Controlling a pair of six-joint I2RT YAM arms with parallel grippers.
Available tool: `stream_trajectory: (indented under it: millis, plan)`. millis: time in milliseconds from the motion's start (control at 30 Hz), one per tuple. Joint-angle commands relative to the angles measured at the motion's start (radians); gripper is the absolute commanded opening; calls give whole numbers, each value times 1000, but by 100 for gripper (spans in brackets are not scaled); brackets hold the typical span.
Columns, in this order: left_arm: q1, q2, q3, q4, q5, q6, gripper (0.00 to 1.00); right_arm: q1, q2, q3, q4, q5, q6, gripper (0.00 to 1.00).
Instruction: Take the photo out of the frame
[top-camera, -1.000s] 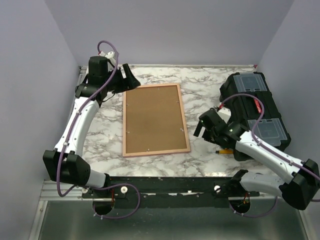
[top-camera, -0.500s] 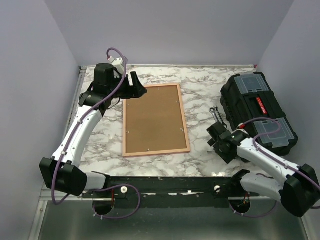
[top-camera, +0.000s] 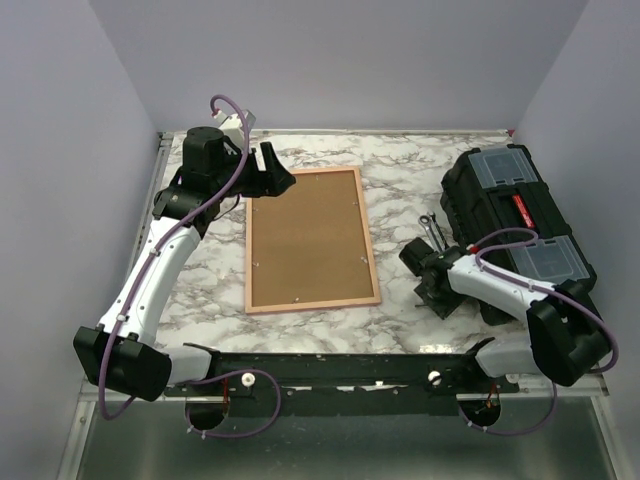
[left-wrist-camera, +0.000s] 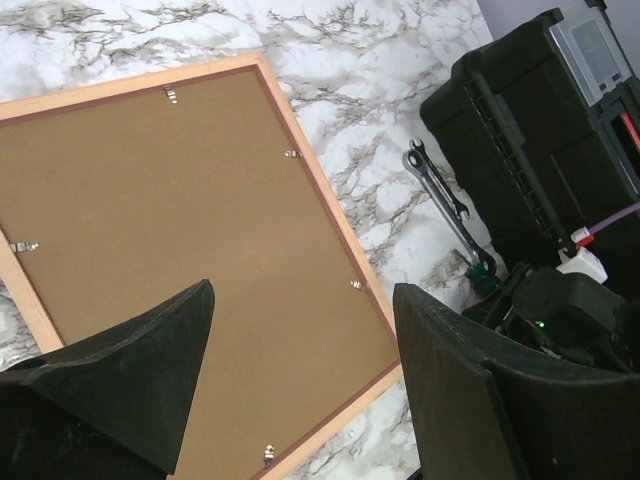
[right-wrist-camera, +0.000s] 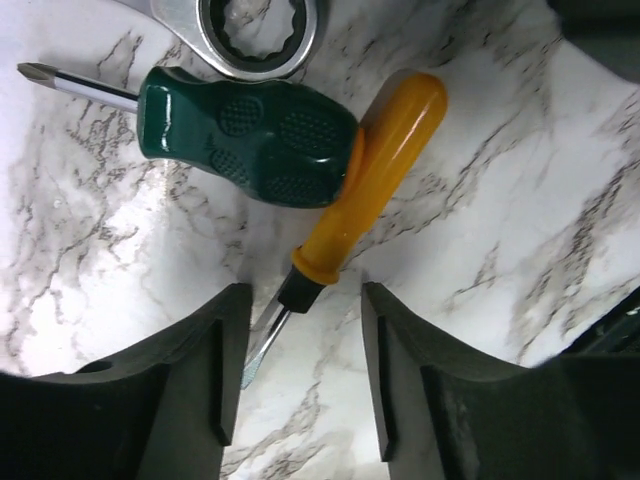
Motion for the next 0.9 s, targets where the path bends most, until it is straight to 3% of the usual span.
stream_trajectory:
  millis: [0, 133, 467, 767, 867]
  plan:
    - [-3, -13, -3, 22, 44, 5, 73, -6, 43, 14, -9, 16, 19, 46]
    - [-3, -13, -2, 21, 43, 8, 73, 9, 22, -11, 10, -30, 28, 30]
    - [-3, -3, -8, 37, 86, -2, 74, 60, -138, -78, -50, -61, 113, 9]
    - [-9, 17, -11, 46, 123, -3, 73, 86, -314, 10, -187, -115, 73, 1]
    - [-11, 31, -17, 65, 166, -22, 73, 86, -362, 41, -77, -158, -87, 1]
